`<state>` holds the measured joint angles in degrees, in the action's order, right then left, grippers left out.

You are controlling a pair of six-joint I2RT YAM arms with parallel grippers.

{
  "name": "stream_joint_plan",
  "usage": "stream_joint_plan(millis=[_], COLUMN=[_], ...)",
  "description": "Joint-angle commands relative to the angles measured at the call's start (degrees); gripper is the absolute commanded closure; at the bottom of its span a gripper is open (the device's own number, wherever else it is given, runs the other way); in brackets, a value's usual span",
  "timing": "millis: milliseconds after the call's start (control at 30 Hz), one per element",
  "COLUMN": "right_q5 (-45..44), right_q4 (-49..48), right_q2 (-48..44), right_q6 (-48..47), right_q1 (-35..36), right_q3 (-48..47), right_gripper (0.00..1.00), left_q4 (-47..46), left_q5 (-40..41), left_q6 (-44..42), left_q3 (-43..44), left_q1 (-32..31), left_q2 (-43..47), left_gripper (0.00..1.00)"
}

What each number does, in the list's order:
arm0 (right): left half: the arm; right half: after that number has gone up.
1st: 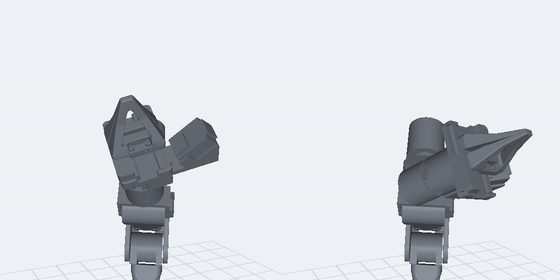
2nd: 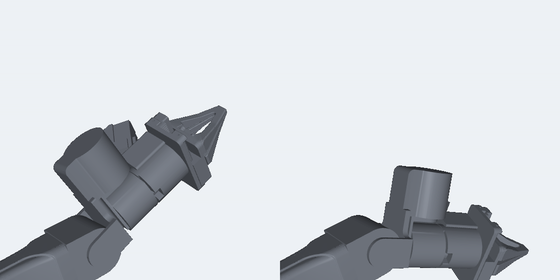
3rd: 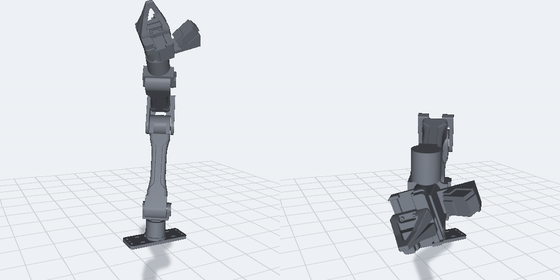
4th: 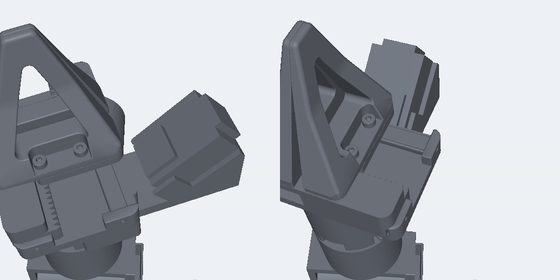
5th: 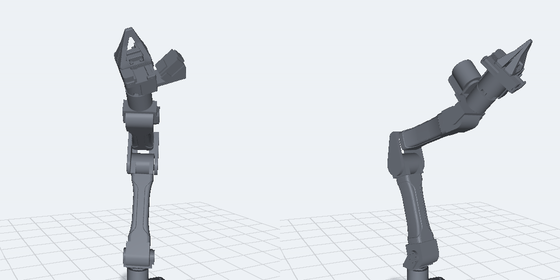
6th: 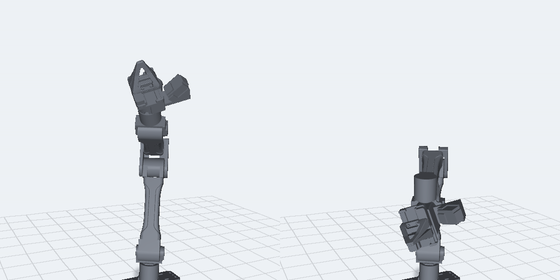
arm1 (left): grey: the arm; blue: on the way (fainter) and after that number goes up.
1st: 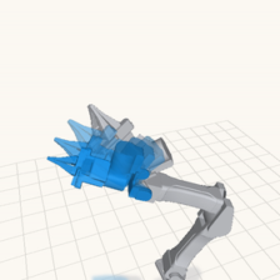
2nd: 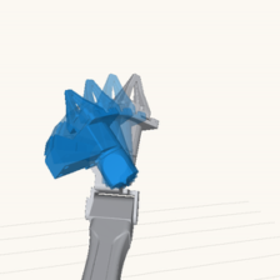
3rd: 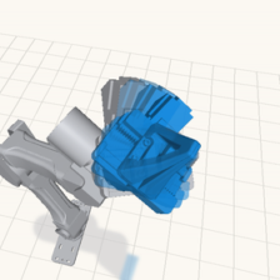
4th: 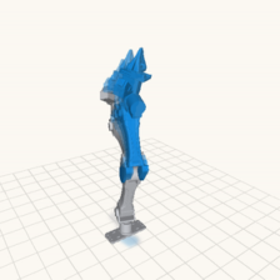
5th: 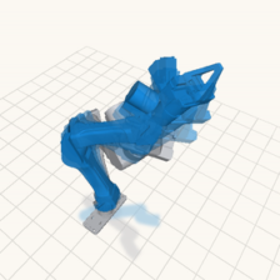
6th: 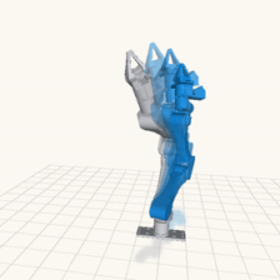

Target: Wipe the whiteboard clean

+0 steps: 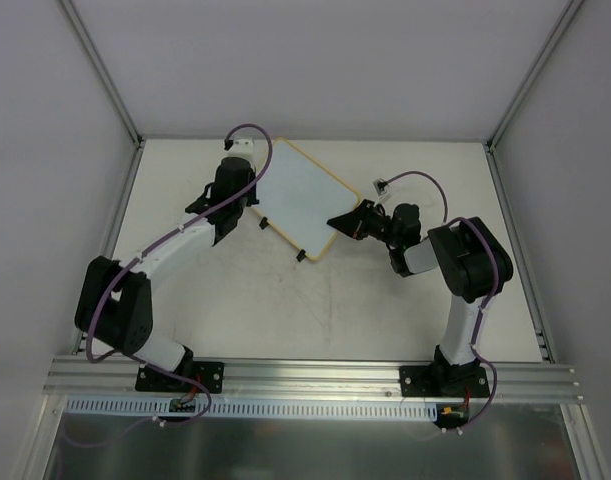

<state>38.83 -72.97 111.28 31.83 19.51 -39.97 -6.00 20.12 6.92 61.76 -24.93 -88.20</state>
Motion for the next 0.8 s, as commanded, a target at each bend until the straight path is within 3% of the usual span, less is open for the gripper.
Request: stream_joint_plan(millis=[0, 167, 333, 633, 767], right_q5=[3.27, 2.57, 2.3, 2.48, 2.57], right_q4=[-14.83, -14.83, -14.75, -14.75, -14.83], right_q2=[-0.45, -0.45, -1.07, -1.51, -1.77], right_q6=[-1.77, -2.48, -3.01, -2.48, -2.13], right_q1=[1.23, 1.06, 0.01, -0.17, -0.61], right_q3=[-1.26, -0.99, -0.38, -0.02, 0.32], right_gripper=[1.0, 1.0, 1.0, 1.0, 1.0], left_q4=[10.02, 19.35, 20.33, 20.41, 20.5], left_q5=[1.07, -3.67, -12.64, -17.13, -17.92], left_q6=[9.93, 16.45, 20.06, 19.8, 19.62], left_q3=[-3.82, -8.22, -12.71, -12.63, -12.27], left_q1=[-0.47, -0.21, 4.08, 7.79, 8.49], left_q2=[7.86, 10.6, 7.0, -0.21, -2.23], left_gripper=[1.0, 0.98, 1.0, 1.0, 0.88])
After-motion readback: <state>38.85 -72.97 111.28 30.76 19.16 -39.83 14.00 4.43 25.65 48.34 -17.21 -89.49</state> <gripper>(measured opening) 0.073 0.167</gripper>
